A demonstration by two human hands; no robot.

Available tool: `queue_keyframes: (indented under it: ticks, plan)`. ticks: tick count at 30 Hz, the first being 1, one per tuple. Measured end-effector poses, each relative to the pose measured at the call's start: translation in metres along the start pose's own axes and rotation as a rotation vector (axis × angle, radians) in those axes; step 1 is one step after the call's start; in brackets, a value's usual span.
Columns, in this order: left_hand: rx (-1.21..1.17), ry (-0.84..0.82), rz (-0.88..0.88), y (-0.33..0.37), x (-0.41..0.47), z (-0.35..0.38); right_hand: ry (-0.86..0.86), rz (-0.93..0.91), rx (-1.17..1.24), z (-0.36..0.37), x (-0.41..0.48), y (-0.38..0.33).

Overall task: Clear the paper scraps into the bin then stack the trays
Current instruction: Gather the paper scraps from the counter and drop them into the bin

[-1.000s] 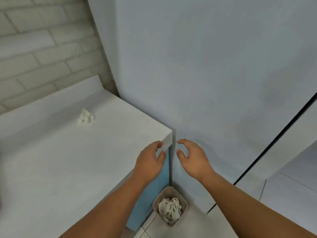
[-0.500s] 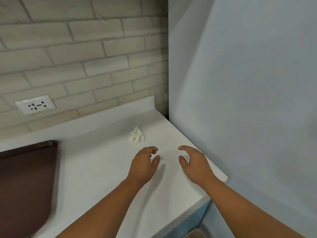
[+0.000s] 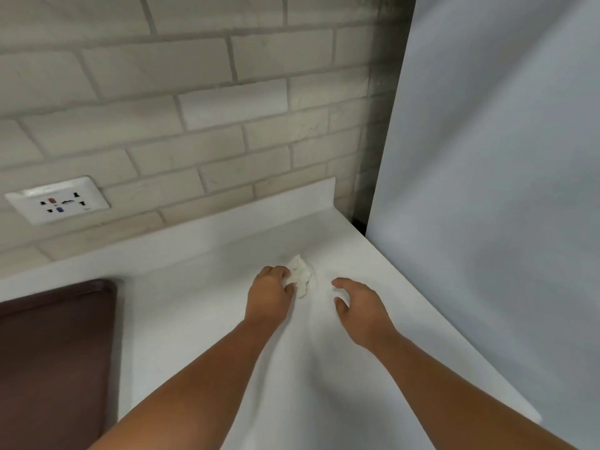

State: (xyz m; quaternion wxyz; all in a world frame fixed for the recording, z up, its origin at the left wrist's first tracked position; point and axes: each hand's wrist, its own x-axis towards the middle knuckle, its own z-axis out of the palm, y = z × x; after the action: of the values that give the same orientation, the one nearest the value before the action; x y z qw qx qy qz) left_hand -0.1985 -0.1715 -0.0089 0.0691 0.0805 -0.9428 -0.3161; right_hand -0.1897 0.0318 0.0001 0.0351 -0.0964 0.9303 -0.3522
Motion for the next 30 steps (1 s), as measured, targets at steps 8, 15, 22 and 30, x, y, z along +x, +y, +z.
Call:
queue_keyframes:
  ticks: [8, 15, 22, 30]
  plan:
    - [-0.175, -0.044, -0.030, -0.022, 0.020, 0.002, 0.015, -0.006, -0.058, 0.032, 0.039, 0.001]
    - [-0.316, -0.092, -0.160, -0.060, 0.025, -0.022, 0.043, -0.116, -0.144, 0.059, 0.060, -0.027]
    - [-0.571, -0.151, -0.261, -0.078, 0.013, -0.029, -0.056, -0.137, -0.149, 0.083, 0.072, -0.066]
    - [-0.746, -0.111, -0.376, -0.078, 0.008, -0.030, -0.020, 0.018, 0.150, 0.079, 0.079, -0.065]
